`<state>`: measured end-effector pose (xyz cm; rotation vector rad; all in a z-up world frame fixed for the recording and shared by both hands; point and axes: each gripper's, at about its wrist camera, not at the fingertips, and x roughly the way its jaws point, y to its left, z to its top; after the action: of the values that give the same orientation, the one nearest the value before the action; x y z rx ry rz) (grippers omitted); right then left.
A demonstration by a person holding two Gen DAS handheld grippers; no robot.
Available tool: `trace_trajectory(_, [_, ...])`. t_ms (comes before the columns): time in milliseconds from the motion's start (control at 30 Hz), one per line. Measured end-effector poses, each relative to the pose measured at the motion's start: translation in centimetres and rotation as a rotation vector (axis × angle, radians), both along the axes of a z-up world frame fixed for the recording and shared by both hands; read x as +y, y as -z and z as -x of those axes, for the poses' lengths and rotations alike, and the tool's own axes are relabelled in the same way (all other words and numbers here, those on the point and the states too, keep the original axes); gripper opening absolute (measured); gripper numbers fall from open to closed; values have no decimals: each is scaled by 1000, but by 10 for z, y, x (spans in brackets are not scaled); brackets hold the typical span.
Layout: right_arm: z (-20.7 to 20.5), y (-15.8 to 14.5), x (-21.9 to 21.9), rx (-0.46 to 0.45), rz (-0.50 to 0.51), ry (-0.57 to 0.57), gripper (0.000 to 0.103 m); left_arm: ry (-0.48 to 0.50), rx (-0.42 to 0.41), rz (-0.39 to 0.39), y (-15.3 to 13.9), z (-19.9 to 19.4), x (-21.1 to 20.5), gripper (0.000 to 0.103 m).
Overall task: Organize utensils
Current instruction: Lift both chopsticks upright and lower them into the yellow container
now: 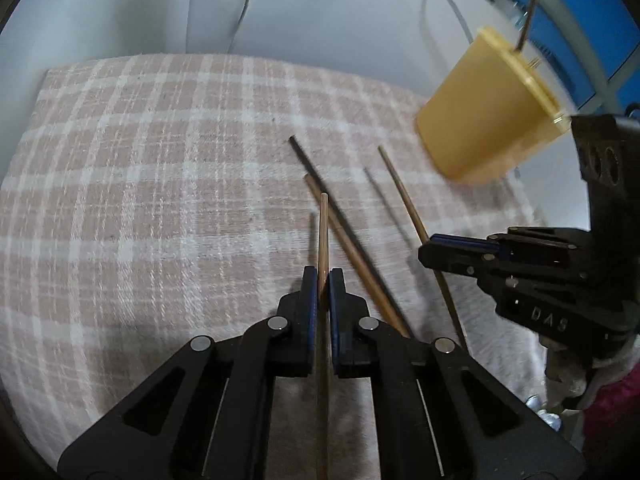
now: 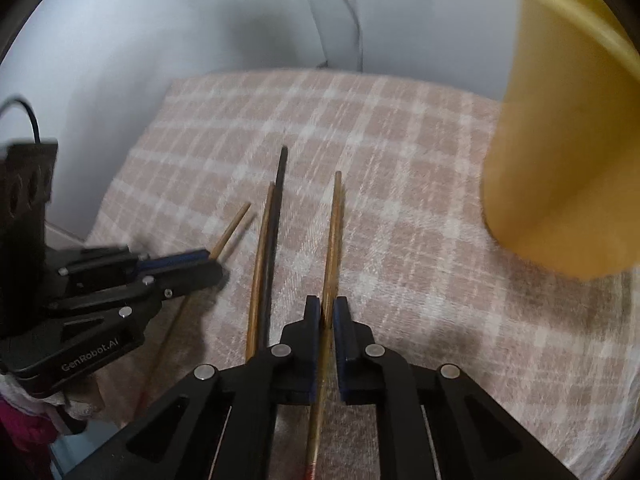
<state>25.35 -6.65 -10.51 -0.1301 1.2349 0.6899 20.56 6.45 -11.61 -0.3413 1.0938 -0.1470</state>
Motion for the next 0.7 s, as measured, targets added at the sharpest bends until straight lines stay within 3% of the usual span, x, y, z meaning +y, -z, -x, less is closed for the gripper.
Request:
trace_trajectory(333, [20, -44, -38, -91, -128, 43, 4, -54, -168, 111, -53, 32, 29, 3])
trace_trajectory(700, [42, -92, -79, -202, -218, 72, 4, -42, -332, 120, -110, 71, 35, 3])
